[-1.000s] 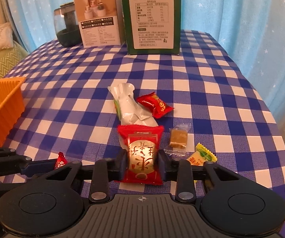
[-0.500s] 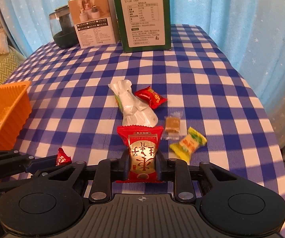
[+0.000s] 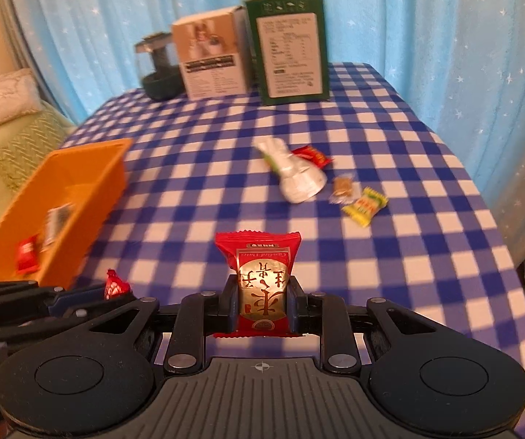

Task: Organize snacks
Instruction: 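Carry both red snacks over the orange tray and open both tools to drop them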

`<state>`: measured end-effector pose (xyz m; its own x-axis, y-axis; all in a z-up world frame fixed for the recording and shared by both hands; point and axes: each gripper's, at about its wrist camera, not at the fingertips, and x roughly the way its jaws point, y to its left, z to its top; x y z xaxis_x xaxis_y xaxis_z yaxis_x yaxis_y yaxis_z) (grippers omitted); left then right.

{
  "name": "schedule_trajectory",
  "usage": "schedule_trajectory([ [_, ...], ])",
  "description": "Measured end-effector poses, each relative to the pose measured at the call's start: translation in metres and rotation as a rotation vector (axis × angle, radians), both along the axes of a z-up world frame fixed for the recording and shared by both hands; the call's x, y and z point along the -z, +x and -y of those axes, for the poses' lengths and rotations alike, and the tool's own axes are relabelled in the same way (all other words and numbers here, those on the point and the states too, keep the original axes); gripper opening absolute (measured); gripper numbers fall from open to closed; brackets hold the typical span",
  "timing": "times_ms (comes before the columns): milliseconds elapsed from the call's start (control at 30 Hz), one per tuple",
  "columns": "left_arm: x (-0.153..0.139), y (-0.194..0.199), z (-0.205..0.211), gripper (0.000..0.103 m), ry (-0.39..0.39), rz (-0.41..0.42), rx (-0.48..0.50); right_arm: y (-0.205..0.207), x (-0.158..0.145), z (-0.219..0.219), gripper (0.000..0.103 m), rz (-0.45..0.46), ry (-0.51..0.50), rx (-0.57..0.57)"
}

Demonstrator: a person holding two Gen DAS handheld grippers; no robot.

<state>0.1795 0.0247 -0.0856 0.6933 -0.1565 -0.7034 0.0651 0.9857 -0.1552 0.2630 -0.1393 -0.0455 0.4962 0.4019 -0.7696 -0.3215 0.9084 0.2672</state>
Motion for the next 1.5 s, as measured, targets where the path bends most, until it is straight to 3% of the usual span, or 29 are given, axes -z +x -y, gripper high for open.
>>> schedule_trajectory([
  [367,-0.041,-0.091,-0.050,0.014,0.036,0.041,-0.143,-0.082,-0.022,-0.032,0.026,0.010,0.083,-0.029],
  [767,-0.066,-0.135,-0.098,0.014,0.089,0.062,-0.214,-0.118,-0.053,-0.095,0.026,0.068,0.095,-0.169],
  [1167,-0.073,-0.135,-0.138,0.014,0.094,0.053,-0.246,-0.109,-0.059,-0.140,0.026,0.078,0.095,-0.251],
  [1500,-0.063,-0.094,-0.180,0.014,0.096,0.031,-0.242,-0.072,-0.050,-0.179,0.026,0.063,0.079,-0.294],
])
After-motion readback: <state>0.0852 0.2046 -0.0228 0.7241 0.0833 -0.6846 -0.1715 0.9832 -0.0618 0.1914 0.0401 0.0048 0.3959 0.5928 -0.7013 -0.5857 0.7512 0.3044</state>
